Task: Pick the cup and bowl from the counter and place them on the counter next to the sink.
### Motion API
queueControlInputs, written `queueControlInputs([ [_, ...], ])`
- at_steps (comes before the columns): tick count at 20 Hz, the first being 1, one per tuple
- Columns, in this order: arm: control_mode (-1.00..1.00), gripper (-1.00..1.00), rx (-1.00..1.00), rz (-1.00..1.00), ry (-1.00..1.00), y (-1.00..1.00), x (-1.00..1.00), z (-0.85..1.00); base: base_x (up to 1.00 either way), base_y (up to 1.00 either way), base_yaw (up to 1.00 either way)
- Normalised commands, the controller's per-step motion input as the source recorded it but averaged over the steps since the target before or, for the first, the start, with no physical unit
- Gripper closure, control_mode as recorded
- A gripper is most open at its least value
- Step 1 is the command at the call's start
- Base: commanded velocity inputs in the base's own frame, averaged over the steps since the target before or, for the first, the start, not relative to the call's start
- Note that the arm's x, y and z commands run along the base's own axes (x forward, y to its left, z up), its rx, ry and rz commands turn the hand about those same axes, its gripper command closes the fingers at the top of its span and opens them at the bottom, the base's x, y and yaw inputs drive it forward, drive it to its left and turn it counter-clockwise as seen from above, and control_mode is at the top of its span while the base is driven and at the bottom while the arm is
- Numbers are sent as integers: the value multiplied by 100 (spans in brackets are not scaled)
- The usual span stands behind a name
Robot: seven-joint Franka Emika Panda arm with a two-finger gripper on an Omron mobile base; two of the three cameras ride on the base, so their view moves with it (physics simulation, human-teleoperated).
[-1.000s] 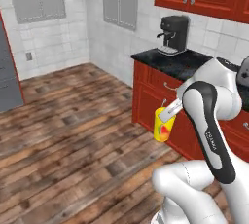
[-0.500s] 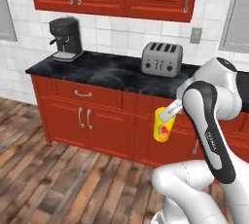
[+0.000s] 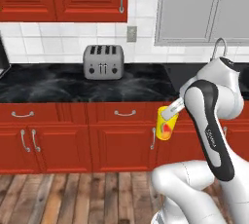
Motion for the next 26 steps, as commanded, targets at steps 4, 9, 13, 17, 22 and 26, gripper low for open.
queueControlInputs([
  [4, 100, 100, 0, 0, 0, 0, 0, 0, 19, -66, 3],
  [9, 100, 100, 0, 0, 0, 0, 0, 0, 17, -98, 5],
  [13, 100, 100, 0, 0, 0, 0, 0, 0, 24, -91, 1],
  [17, 100, 100, 0, 0, 0, 0, 0, 0, 59, -30, -9],
  [22, 100, 100, 0, 0, 0, 0, 0, 0, 77, 1, -22],
  [26, 100, 100, 0, 0, 0, 0, 0, 0, 48, 29, -20],
])
